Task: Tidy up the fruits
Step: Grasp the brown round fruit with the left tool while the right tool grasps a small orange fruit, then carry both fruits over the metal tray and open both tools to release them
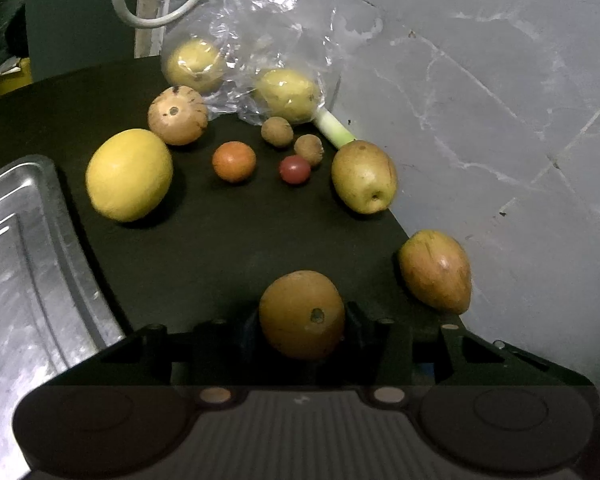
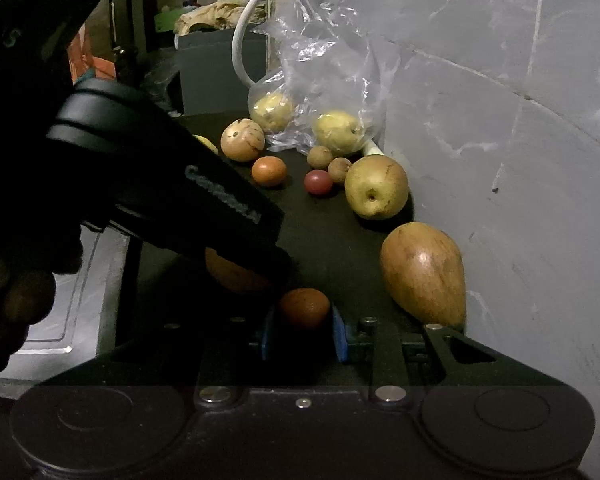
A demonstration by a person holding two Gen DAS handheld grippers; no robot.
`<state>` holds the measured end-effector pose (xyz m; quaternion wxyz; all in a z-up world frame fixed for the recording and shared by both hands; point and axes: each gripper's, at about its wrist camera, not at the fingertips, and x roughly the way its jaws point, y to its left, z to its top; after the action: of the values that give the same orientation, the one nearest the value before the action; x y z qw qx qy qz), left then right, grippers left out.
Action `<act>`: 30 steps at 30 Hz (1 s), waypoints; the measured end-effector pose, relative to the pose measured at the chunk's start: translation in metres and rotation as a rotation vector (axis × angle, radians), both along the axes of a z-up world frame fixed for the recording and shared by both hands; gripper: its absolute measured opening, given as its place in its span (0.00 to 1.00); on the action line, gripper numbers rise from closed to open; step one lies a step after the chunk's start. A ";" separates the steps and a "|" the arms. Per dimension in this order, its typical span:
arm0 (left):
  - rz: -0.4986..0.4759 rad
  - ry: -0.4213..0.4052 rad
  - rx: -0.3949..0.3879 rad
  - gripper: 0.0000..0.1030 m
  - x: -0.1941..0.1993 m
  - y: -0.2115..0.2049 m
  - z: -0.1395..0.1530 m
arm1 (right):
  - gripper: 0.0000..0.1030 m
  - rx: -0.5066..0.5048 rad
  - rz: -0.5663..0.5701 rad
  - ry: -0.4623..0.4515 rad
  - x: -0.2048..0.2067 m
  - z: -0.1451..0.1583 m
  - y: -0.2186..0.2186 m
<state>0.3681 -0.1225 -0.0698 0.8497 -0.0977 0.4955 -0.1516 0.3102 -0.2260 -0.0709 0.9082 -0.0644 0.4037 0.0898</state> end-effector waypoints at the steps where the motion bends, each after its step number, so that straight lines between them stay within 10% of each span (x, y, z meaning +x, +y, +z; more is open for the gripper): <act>1: 0.002 -0.003 -0.005 0.46 -0.003 0.003 0.002 | 0.30 0.001 -0.002 0.000 -0.002 0.001 0.001; 30: 0.473 -0.127 0.006 0.46 -0.047 0.216 0.050 | 0.30 0.058 0.340 -0.115 0.024 0.060 0.123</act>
<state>0.3210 0.0933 -0.0195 0.8914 -0.1989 0.4046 0.0473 0.3345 -0.1029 -0.0107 0.9030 -0.1104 0.3317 0.2497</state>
